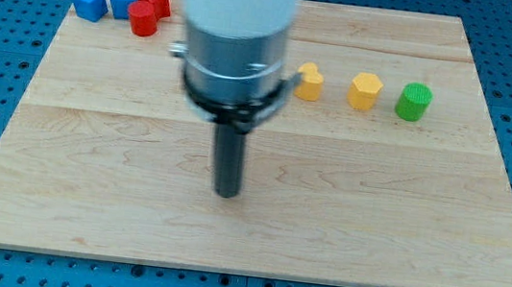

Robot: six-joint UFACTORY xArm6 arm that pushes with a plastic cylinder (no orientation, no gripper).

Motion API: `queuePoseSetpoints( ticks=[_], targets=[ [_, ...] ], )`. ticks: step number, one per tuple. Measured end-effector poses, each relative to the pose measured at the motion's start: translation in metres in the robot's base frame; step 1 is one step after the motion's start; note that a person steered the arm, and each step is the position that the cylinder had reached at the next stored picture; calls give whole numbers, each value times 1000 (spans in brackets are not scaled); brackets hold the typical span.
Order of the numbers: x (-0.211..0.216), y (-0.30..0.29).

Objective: Move your arm closer to the left circle

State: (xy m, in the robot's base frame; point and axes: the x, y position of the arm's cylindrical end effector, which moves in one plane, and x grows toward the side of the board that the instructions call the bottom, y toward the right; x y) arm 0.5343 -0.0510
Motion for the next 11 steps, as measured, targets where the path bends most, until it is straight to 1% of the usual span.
queuePoseSetpoints(
  ticks=[1,2,3,4,5,6,8,11],
  targets=[
    [3,-53],
    [1,-130],
    [-28,-186],
    [-77,-214],
    [-118,-221],
    [-147,-221],
    [-186,-203],
    [-239,-204]
  ],
)
